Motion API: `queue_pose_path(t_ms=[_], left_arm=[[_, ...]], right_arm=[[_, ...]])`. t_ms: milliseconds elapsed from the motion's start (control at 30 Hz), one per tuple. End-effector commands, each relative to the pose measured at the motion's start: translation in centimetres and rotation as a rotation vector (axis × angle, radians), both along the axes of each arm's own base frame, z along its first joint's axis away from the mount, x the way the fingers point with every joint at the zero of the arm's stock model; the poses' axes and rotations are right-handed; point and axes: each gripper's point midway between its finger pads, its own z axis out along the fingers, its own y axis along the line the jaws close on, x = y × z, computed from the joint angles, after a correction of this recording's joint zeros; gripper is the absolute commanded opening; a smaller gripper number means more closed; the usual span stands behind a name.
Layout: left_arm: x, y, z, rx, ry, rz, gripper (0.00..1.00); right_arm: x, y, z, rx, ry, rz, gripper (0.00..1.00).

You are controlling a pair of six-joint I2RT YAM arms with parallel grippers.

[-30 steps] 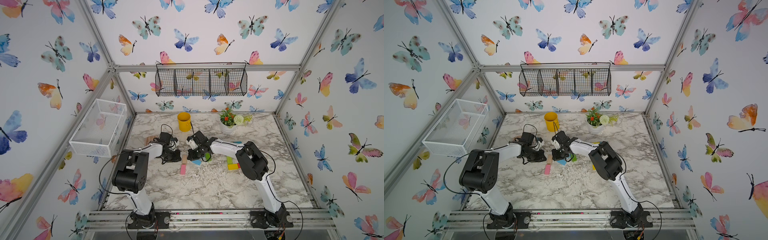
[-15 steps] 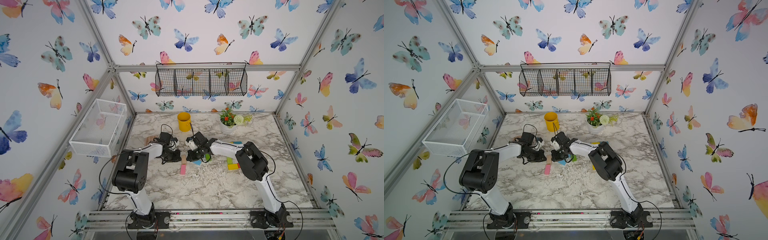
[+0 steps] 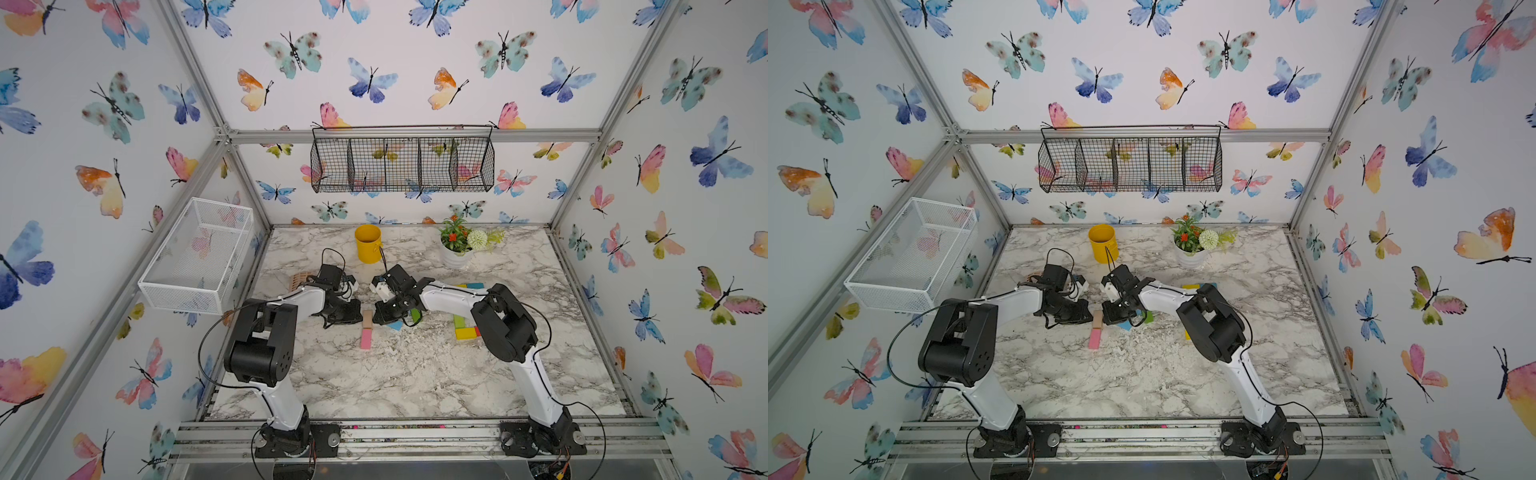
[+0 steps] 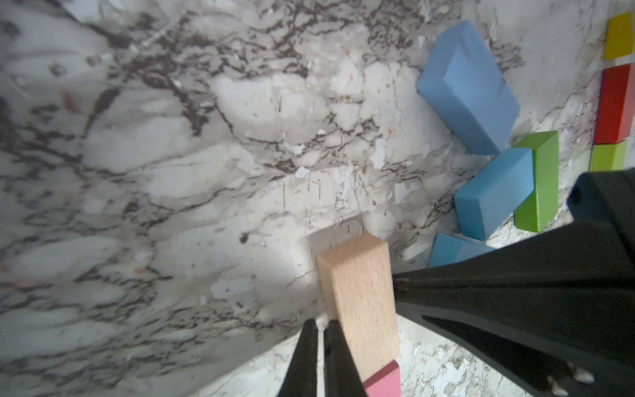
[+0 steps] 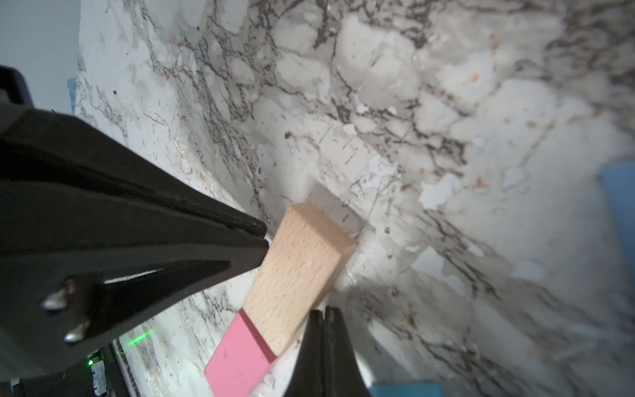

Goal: Assemble the letter c with building blocks
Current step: Assemble the building block at the center of the board.

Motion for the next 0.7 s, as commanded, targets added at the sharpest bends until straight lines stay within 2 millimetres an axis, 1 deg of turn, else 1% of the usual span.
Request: queue_pose_path(t_ms=[0, 333, 667], left_arm=[[0.30, -0.31, 1.27, -0.013, -0.030, -0.016, 0.11], [0.26, -0.41, 1.30, -0.019, -0.028, -0.019, 0.10], [0.13, -0.46, 1.39, -0.022, -0.030, -0.020, 0.10]], right_arm=[[-1.20, 0.29, 0.92, 0.006, 0.004, 0.027, 0.04], [-1.08, 0.33, 1.25, 0.007, -0.004, 0.024, 0.03], [-0.47, -0.26, 1.05, -0.029, -0.019, -0.019, 0.03]])
